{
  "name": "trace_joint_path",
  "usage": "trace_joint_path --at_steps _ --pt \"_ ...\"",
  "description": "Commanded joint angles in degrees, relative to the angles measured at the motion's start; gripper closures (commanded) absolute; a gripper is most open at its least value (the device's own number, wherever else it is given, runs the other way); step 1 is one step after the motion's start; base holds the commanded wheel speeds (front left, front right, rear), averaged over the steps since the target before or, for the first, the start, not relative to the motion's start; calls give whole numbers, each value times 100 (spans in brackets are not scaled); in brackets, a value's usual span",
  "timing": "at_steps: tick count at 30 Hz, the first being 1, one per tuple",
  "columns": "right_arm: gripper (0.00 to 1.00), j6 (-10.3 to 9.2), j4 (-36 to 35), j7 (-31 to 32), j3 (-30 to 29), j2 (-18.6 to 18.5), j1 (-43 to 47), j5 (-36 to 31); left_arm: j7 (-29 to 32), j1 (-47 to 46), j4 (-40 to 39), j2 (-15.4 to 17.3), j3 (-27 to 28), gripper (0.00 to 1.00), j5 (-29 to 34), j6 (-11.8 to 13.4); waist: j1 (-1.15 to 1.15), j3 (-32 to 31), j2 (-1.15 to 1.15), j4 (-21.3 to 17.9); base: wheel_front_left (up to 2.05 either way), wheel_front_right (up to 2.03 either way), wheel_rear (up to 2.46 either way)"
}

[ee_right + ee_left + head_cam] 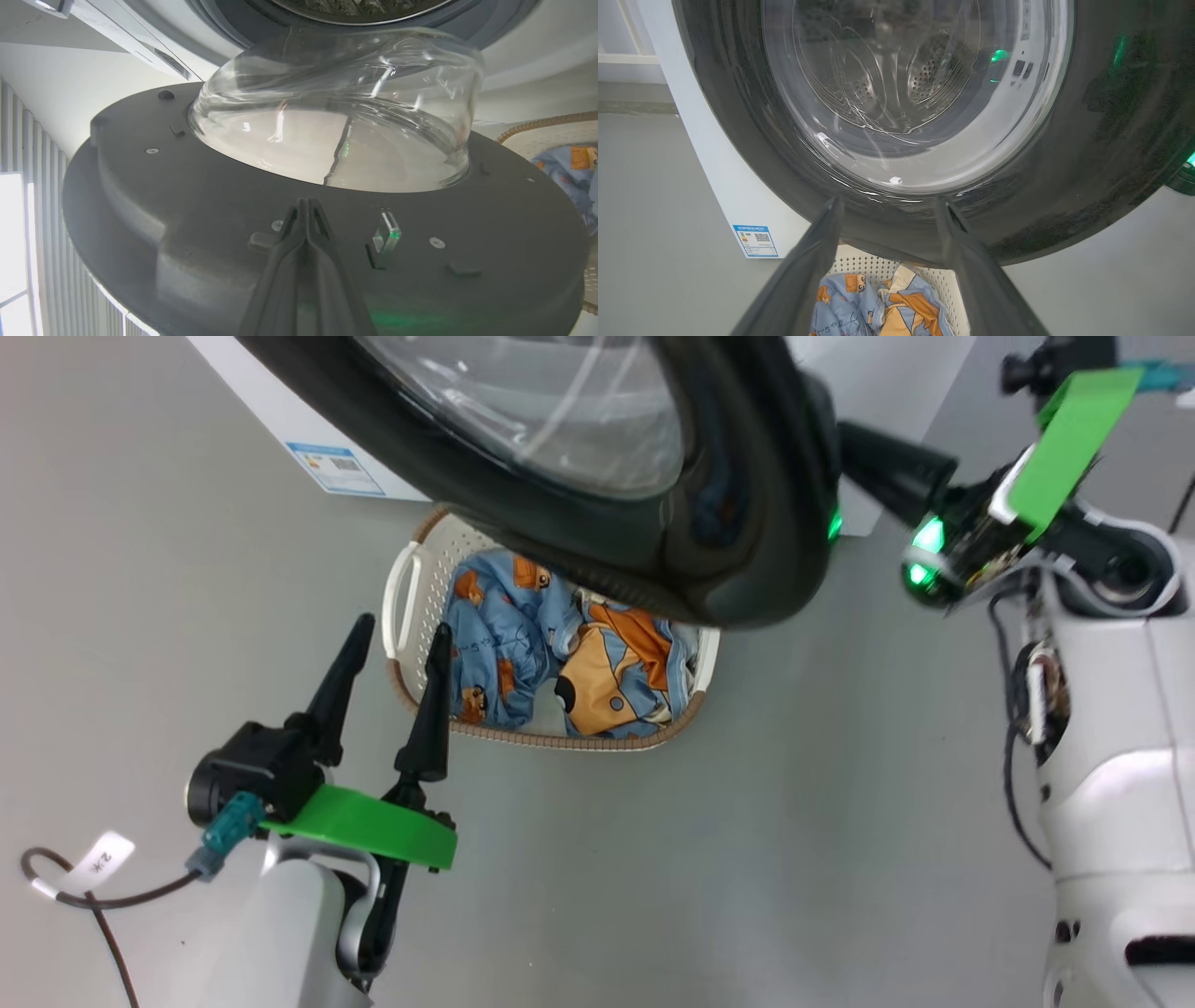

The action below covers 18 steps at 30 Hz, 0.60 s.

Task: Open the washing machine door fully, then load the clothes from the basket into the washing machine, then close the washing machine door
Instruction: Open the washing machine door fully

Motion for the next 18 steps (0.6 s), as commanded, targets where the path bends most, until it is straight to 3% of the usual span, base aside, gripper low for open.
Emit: trace_joint_path --at_steps 1,18 --pt "100 9 -231 -50 278 189 171 147 -54 97 -92 128 199 0 -18 4 0 -98 0 19 0 0 0" --pt "100 9 -219 -941 2068 190 1041 1575 -54 459 86 128 144 0 70 -20 0 -746 0 79 0 0 0"
